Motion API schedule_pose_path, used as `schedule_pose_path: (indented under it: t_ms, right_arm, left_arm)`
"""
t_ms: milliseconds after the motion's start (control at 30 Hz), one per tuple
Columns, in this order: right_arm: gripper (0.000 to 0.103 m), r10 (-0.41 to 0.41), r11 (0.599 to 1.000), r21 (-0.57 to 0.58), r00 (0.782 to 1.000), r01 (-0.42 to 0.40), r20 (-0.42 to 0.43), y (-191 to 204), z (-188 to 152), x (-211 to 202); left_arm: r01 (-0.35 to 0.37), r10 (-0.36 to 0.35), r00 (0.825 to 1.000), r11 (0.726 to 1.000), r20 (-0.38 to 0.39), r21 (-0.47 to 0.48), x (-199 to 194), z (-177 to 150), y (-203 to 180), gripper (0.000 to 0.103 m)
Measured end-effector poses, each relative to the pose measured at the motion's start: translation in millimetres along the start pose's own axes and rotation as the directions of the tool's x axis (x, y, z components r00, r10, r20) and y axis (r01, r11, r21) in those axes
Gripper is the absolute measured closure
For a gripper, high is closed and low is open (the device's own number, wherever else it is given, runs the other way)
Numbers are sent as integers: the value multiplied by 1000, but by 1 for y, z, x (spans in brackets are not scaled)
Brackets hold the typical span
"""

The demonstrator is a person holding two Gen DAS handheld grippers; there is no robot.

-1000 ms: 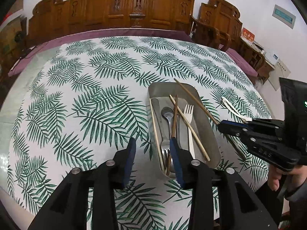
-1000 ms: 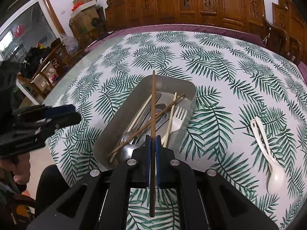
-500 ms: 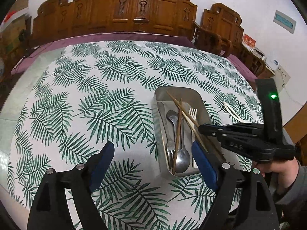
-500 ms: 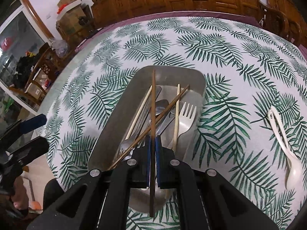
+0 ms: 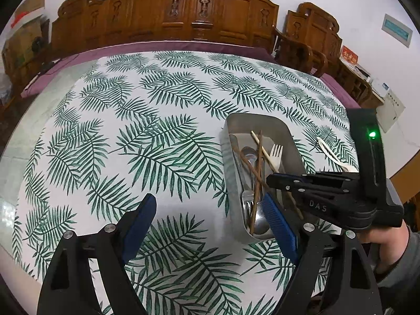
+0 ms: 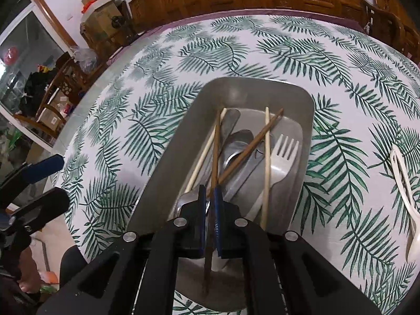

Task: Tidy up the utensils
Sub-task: 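Lower the right tool into the grey tray and release the chopstick, then move the right tool to the white plastic spoon and grasp its bowl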

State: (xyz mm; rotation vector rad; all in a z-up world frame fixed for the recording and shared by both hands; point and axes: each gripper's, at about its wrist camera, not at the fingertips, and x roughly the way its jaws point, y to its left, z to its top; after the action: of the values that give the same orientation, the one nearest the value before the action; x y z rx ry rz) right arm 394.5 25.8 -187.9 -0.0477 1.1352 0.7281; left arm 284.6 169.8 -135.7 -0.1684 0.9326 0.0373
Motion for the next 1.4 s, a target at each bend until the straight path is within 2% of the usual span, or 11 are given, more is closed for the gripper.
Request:
schedule_pose_path:
  t_ms: [200, 367, 733, 867, 1000, 1067, 1200, 1400]
  right_arm:
    - [94, 13, 1000, -21, 999, -11, 51, -5, 0, -23]
    - [94, 1, 998, -56, 994, 6, 113, -18, -7, -58]
    - [94, -108, 989, -78, 974, 125, 200, -78, -31, -126]
    - [83, -158, 985, -37, 963, 170, 220, -111, -43, -144]
    - [74, -229, 971, -14, 950, 237, 210, -144, -55, -151]
    - [62, -265, 962, -7, 943, 272, 199, -160, -61, -152]
    - [61, -296, 955, 22, 941, 297, 167, -190, -69, -145]
    - [61, -298, 955, 28, 947, 297, 120, -211, -74, -130]
  left_arm:
    - [4, -4, 1000, 1000, 2, 12, 0, 1, -8, 24]
    - [13, -13, 1000, 1000, 9, 26, -3, 4, -20, 24]
    - [34, -35, 999, 997, 24, 63, 1, 11, -59, 24]
    - [33, -36, 999, 997, 37, 65, 3, 12, -72, 24]
    - [42, -45, 998, 996, 38, 76, 7, 14, -87, 24]
    - [49, -52, 998, 995, 36, 81, 10, 15, -93, 24]
    - [63, -66, 997, 993, 26, 101, 14, 18, -107, 24]
    - [78, -80, 997, 988, 4, 136, 23, 17, -128, 24]
